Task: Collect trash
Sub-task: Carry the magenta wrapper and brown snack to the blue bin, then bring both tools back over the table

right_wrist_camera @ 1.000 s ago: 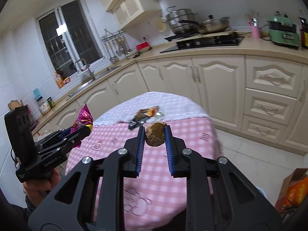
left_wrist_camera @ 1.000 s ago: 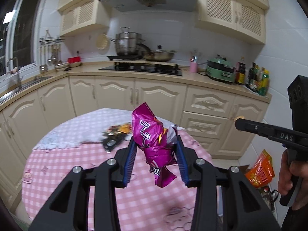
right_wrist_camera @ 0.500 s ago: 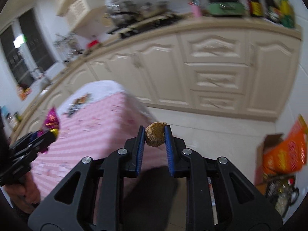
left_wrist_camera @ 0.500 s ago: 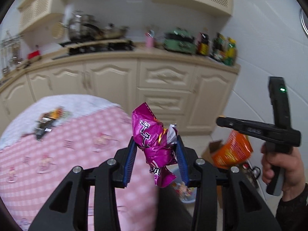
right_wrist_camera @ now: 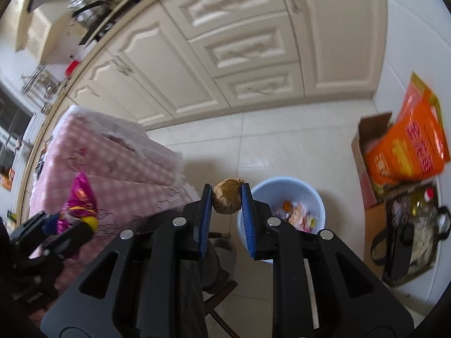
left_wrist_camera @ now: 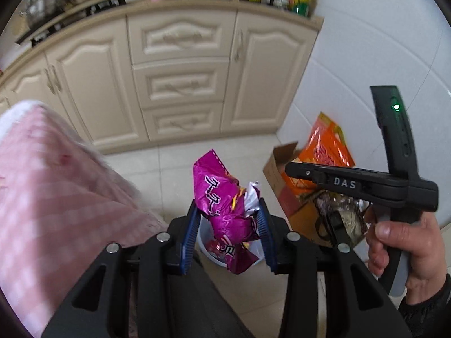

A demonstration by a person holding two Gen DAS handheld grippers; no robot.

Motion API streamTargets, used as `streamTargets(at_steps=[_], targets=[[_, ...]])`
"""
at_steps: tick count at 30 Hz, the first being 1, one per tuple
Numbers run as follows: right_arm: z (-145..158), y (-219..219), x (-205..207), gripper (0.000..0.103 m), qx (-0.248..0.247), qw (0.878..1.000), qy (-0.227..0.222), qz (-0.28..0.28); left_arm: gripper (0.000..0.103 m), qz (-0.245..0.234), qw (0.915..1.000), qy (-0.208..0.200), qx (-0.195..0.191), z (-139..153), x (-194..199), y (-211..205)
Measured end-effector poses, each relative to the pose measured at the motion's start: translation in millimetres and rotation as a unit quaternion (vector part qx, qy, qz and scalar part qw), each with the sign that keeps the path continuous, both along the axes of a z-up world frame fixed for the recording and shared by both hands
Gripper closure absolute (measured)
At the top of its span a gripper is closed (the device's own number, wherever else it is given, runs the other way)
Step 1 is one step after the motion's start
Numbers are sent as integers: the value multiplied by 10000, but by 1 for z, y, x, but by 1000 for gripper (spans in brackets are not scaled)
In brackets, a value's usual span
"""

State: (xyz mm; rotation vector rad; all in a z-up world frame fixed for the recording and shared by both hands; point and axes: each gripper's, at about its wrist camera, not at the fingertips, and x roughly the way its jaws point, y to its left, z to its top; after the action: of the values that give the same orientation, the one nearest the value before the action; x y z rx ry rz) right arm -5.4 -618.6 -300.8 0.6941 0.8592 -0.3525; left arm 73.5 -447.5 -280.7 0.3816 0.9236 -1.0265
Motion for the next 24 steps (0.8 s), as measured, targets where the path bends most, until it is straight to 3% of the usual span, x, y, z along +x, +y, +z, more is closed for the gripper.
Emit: streamTargets(at_steps=[6,8,9,10,11,17,24], targets=[[-30,-18,-3,82,325,9992,74,-218,63,-219,9985,453,231,-38,6,-37],[-41,-25,-2,80,460,9982,108,-372,49,-202,9976,465,467,-50,9,-50],[-46,-29,-3,77,536,9974,148,-454,26,-86,9975,413,569,-53,12,-53],[-50,-32,-5,49,635,9961,170,-580,17,34,9977,352,582,-53,14,-55],[-52,-35,-9,13,668,9952,146,-707,16,166,9981,288,524,-52,16,-53],[-46,-41,-22,6,558,9936,88,-980,12,416,9984,27,388,-32,21,-38],[-26,-36,-17,6,340,9946,107,-972,11,476,9986,-208,30,7,16,-21]])
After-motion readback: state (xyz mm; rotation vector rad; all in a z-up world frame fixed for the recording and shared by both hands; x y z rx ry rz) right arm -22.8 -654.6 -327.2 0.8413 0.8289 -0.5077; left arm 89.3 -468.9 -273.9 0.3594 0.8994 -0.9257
